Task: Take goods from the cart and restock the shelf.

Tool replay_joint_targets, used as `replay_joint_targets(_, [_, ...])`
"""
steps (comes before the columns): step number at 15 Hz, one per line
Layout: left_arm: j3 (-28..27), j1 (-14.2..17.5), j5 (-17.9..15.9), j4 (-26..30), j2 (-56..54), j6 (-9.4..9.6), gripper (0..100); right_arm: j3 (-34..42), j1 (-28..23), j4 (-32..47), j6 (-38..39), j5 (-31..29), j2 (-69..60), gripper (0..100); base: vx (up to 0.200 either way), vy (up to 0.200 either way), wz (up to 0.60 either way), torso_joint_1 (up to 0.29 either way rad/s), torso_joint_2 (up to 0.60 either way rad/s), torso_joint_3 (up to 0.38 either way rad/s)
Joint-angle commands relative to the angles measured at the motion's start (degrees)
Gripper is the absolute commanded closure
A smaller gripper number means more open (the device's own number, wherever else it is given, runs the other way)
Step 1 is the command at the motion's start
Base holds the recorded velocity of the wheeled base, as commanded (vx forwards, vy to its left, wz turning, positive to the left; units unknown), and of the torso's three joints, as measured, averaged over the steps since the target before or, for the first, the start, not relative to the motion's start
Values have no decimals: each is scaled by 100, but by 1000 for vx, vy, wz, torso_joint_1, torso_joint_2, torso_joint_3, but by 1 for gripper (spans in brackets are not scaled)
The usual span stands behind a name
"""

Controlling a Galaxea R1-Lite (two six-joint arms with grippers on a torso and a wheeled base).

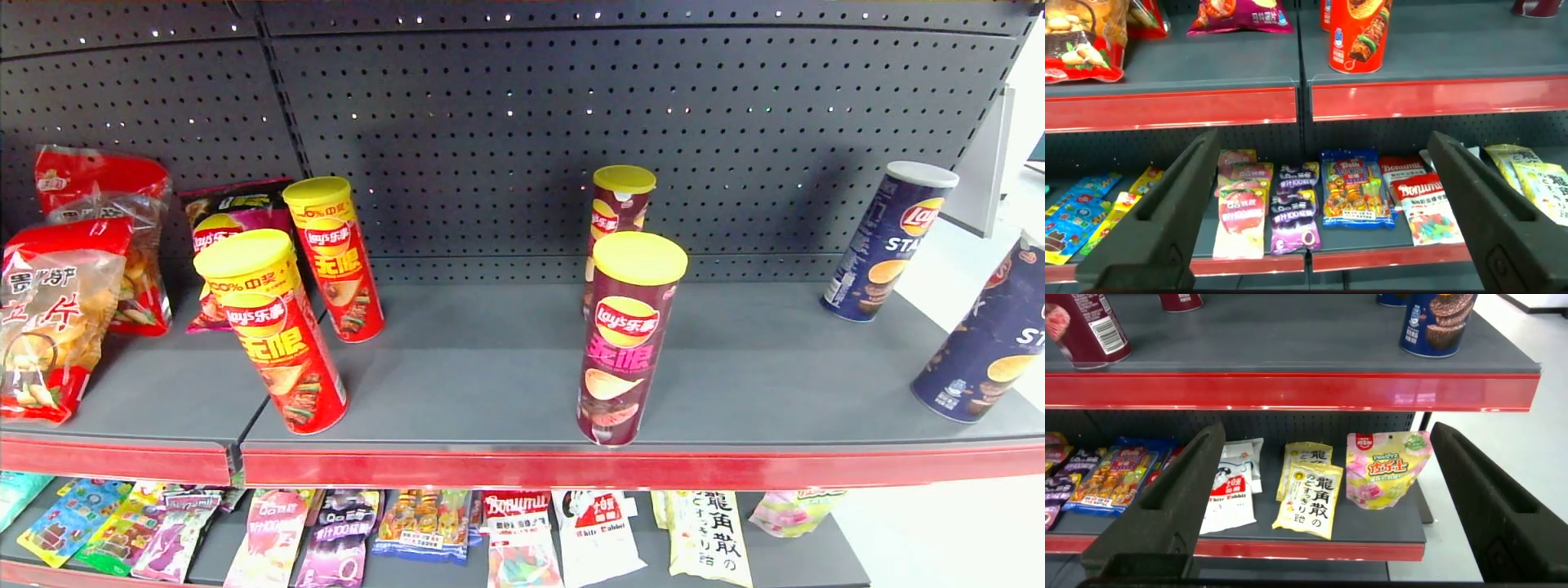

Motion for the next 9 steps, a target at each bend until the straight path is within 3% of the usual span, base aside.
replay_joint_targets(1, [-6, -5, -16, 8, 30, 15, 0, 0, 1, -5, 4, 2, 7, 0, 0, 0, 0, 0, 0, 0])
replay_joint_targets(4, [3, -49, -16, -1, 171, 15, 0, 0, 1, 4, -5, 2, 7, 0, 0, 0, 0, 0, 0, 0])
replay_joint_targets(6, [-304, -49, -456, -185, 188, 50, 0, 0, 1, -5, 13, 2, 7, 0, 0, 0, 0, 0, 0, 0])
replay_joint_targets(7, [-1676, -260, -834, -317, 1393, -108, 0, 0, 1, -5, 13, 2, 7, 0, 0, 0, 0, 0, 0, 0])
replay_joint_targets(8, [-2660, -409, -1001, -344, 2201, -179, 0, 0, 1, -5, 22, 2, 7, 0, 0, 0, 0, 0, 0, 0])
replay_joint_targets(9, [-3592, -541, -1273, -352, 3150, -144, 0, 0, 1, -5, 22, 2, 7, 0, 0, 0, 0, 0, 0, 0])
